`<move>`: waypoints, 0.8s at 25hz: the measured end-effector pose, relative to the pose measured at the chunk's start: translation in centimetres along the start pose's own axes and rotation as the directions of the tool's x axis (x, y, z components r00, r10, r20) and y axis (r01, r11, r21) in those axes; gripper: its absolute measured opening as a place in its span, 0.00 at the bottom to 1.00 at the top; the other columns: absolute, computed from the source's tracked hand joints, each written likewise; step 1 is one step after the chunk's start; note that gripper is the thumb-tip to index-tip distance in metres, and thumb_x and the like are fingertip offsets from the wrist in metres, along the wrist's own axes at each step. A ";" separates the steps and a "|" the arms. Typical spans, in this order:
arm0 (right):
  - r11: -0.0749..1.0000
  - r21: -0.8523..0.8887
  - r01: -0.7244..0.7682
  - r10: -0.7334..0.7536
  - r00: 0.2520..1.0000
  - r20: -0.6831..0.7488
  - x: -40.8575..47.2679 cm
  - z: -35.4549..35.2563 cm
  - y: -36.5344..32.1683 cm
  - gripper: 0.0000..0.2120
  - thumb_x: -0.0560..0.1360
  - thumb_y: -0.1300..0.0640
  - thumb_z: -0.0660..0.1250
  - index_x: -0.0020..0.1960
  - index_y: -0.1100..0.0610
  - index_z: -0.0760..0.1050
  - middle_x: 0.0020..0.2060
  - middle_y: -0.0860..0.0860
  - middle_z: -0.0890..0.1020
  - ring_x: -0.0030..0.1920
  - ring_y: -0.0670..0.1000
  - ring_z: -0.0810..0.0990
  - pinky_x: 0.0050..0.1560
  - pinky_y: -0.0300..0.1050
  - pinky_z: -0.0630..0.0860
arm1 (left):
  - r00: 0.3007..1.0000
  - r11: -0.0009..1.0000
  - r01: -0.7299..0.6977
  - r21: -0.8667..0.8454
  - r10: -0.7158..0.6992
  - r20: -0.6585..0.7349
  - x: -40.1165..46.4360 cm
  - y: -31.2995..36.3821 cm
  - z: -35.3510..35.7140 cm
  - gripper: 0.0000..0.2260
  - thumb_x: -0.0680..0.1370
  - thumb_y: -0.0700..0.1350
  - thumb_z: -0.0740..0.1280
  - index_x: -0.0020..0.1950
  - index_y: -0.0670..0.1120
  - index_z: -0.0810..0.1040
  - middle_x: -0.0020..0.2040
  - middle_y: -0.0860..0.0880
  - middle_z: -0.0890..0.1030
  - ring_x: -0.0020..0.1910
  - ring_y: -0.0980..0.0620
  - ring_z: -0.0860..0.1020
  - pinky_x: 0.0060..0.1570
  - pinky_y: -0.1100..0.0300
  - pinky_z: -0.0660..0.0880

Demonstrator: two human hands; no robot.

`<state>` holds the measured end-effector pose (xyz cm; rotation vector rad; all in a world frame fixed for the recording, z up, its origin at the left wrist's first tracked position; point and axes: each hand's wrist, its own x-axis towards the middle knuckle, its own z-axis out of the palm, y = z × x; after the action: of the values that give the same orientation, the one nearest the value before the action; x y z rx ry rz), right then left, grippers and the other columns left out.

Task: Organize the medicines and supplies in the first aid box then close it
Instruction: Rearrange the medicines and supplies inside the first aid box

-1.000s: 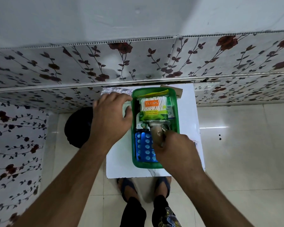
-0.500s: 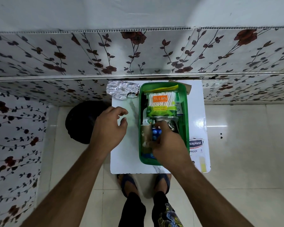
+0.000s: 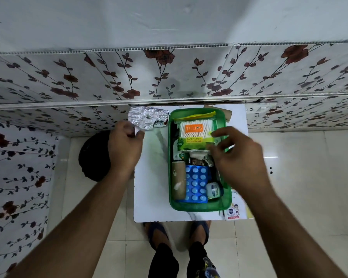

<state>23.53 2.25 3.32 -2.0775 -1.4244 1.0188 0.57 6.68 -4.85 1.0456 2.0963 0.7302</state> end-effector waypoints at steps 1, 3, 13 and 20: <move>1.000 0.025 0.002 0.001 0.994 -0.110 1.7 -0.9 0.3 0.07 0.74 0.54 0.72 0.52 0.48 0.79 0.34 0.42 0.80 0.30 0.39 0.79 0.31 0.31 0.72 | 0.998 0.997 0.063 -0.033 -0.063 -0.015 1.3 0.4 0.4 0.19 0.72 0.50 0.74 0.59 0.43 0.75 0.49 0.49 0.79 0.47 0.50 0.78 0.46 0.60 0.70; 1.000 -0.024 -0.002 -0.004 0.967 -0.254 5.6 -1.7 1.6 0.08 0.74 0.55 0.70 0.53 0.51 0.81 0.38 0.43 0.82 0.34 0.41 0.79 0.35 0.33 0.71 | 0.982 0.978 0.191 -0.086 -0.191 0.013 3.7 0.9 1.6 0.24 0.71 0.52 0.75 0.60 0.43 0.72 0.52 0.49 0.76 0.50 0.49 0.75 0.48 0.60 0.68; 0.906 -0.400 0.140 -0.104 0.988 0.110 13.7 0.4 5.0 0.18 0.76 0.45 0.62 0.56 0.54 0.82 0.52 0.56 0.85 0.50 0.59 0.81 0.50 0.51 0.79 | 0.955 0.948 0.266 -0.175 -0.284 -0.088 5.6 1.7 1.6 0.07 0.72 0.43 0.73 0.40 0.44 0.76 0.38 0.48 0.79 0.40 0.46 0.79 0.39 0.60 0.71; 0.964 -0.254 -0.077 0.041 0.989 -0.142 8.4 -1.7 6.2 0.21 0.75 0.37 0.62 0.47 0.54 0.80 0.41 0.51 0.84 0.42 0.56 0.80 0.41 0.46 0.73 | 0.992 0.987 -0.129 -0.093 0.127 -0.027 -4.6 7.1 -5.8 0.11 0.74 0.41 0.72 0.54 0.51 0.78 0.40 0.54 0.83 0.37 0.59 0.82 0.42 0.62 0.79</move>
<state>30.39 7.70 -2.69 -2.3379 -1.5009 0.7275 1.43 5.53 5.26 1.1317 2.0056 0.8986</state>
